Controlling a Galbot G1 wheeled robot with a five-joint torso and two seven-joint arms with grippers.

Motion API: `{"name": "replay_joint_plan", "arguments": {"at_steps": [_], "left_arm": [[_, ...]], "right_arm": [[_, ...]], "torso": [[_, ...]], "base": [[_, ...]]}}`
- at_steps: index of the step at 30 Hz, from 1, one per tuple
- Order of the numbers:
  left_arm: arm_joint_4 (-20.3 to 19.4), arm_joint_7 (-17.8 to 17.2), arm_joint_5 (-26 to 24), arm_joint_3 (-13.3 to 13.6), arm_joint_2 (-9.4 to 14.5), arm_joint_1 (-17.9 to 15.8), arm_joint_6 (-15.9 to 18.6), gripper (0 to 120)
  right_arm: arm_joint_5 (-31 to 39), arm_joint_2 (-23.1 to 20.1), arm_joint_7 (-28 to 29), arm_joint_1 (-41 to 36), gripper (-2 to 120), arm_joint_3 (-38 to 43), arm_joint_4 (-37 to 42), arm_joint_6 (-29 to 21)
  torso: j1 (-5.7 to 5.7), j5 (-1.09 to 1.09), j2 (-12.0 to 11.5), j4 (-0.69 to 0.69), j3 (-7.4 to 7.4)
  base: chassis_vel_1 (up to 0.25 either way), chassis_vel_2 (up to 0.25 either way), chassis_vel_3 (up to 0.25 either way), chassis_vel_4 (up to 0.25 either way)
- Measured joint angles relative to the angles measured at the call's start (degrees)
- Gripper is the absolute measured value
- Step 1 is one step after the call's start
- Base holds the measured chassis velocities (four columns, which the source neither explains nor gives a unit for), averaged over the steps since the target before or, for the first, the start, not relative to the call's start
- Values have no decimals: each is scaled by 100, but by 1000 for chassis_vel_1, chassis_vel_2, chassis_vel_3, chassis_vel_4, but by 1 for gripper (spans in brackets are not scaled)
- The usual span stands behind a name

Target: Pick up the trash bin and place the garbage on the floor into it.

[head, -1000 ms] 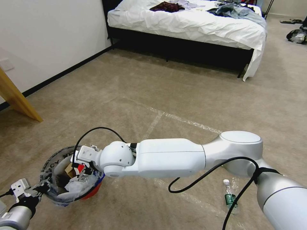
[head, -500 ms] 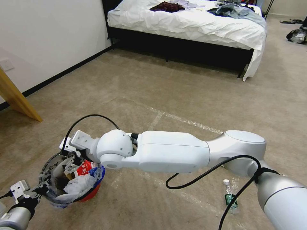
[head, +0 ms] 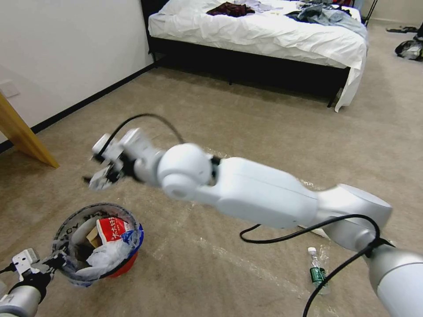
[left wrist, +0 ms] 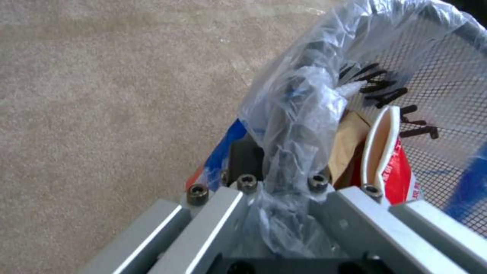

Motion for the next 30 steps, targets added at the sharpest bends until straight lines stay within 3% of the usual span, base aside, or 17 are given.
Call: {"name": "replay_joint_plan", "arguments": {"at_steps": [4,5,6,8,9,12,14,18,23,27,30], "left_arm": [[-19,-1,-14,-15,2,13,0,1],[-31,-2,-22,-23,3,26,0,1],[-31,-2,-22,-23,3,26,0,1],[-66,-3,-30,-38,1,56,0,1],[-66,-3,-30,-38,1,56,0,1],[-98,-2,-52,-51,-6,73,-4,1],[-123,-4,-56,-75,-6,96,-7,1],[-158,-5,-59,-82,-2,123,-10,1],[-243,-11,-60,-69,-12,159,-10,1],[-320,-13,-65,-65,-13,213,-10,1],[-344,-13,-66,-59,-13,232,-16,1]], "right_arm": [[-52,-392,-2,-299,84,520,176,132],[-111,-702,2,-506,82,832,307,234],[-111,-702,2,-506,82,832,307,234],[-308,-1297,16,-1001,81,1448,607,451],[-308,-1297,16,-1001,81,1448,607,451],[-526,-1651,87,-1467,77,1876,837,794],[-859,-1944,99,-2143,67,2454,1010,1269],[-985,-2151,126,-2749,57,2989,1178,1603],[-1144,-2317,241,-3829,36,4020,1459,2220],[-1334,-2369,358,-4658,20,4444,1550,2798],[-1402,-2373,423,-4938,16,4586,1560,2977]], "torso": [[0,1,0,1,0],[0,0,0,0,0],[0,0,0,0,0],[0,2,0,-4,0],[0,2,0,-4,0],[0,1,0,-2,0],[0,2,0,-1,0],[0,2,0,-2,0],[0,0,0,0,-1],[0,1,1,-1,0],[0,0,1,-1,0]], "base": [[0,0,0,0],[0,0,0,0],[0,0,0,0],[0,0,0,0],[0,0,0,0],[0,0,0,0],[0,0,0,0],[0,0,0,0],[0,0,0,0],[0,0,0,0],[0,0,0,0]]}}
